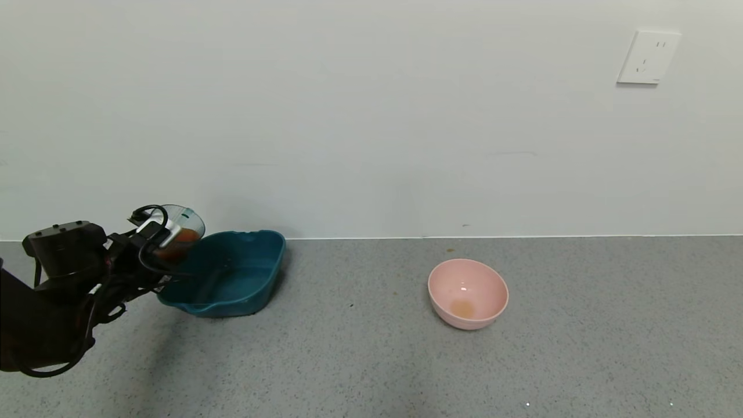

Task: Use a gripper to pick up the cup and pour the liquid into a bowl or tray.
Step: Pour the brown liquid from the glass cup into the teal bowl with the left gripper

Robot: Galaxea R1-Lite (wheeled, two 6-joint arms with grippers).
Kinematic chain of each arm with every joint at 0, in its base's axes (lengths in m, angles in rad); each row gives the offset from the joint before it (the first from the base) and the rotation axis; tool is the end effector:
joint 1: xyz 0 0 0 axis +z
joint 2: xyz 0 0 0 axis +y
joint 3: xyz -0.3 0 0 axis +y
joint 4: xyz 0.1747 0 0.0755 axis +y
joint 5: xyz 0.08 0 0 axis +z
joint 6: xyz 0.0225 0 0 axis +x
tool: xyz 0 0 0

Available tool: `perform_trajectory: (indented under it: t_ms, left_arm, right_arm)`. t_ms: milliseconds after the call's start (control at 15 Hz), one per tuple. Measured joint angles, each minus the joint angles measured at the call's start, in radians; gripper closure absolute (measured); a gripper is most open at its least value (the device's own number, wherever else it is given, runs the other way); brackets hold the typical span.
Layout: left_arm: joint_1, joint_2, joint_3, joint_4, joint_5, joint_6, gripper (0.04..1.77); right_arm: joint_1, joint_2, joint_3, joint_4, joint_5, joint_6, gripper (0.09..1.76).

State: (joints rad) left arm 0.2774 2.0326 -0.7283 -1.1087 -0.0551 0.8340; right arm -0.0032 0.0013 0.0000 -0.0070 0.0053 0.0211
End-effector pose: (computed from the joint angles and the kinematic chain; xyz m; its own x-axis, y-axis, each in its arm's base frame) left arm 0.3399 0.0955 0.1000 0.9571 0.2153 -0.1941 -0.0104 0.6946 0.7193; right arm -0.0227 0.0002 0.0762 1.0000 0.0021 0.0057 -0.0022 0.9998 0.0211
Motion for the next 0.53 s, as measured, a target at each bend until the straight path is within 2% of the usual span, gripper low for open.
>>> perform_trajectory:
  t_ms: [533]
  left_arm:
    - [0.002,-0.009,-0.005,0.0,0.012,0.133,0.55]
  right_arm:
    - [0.0,0.0,0.0,0.0,0.0,0.0,0.14]
